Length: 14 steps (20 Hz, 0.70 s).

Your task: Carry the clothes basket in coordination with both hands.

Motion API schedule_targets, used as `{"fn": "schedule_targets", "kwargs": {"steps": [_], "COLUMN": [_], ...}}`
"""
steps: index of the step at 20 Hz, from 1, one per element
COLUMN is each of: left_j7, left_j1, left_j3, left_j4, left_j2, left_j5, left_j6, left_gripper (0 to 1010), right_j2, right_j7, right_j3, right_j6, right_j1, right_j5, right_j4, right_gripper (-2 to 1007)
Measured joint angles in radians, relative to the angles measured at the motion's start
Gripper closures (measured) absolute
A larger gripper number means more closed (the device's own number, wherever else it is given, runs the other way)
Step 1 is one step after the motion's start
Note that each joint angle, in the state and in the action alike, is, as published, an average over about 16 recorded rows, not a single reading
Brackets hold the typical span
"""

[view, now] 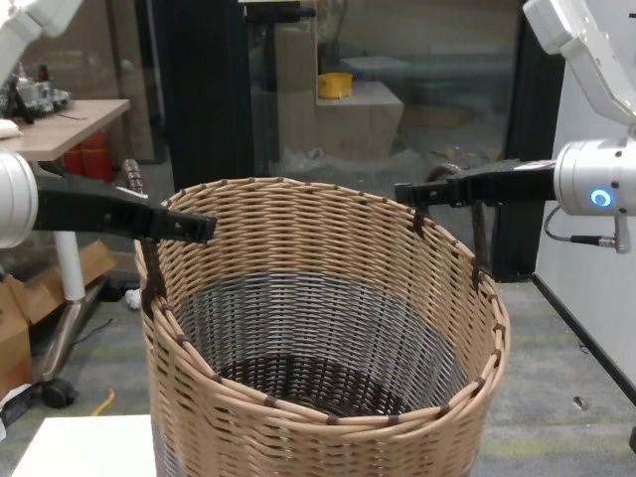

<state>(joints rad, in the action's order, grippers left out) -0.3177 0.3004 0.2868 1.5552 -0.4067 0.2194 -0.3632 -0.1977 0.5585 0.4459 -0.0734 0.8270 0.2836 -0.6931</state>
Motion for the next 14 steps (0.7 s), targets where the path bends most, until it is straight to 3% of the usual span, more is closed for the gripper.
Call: {"fn": "schedule_targets", "kwargs": {"steps": [7, 14], "left_j7": [0.014, 0.016], "left_j1": [-0.019, -0.025], "left_j3": [-0.004, 0.0], "left_j4": [0.049, 0.081], "left_j2": [-0.007, -0.015], "left_j5": [-0.019, -0.054], "left_j6": [-0.072, -0.106], "left_gripper": [8, 8], "right_j2": [0.002, 0.005], "right_j7": [-0.002, 0.001], "right_j3": [-0.032, -0.064], "right_j6": [-0.013, -0.024], "right_j1": [0.001, -0.002], "right_j5": [0.01, 0.035], "right_j4": [0.004, 0.0], "right_gripper": [2, 2]}}
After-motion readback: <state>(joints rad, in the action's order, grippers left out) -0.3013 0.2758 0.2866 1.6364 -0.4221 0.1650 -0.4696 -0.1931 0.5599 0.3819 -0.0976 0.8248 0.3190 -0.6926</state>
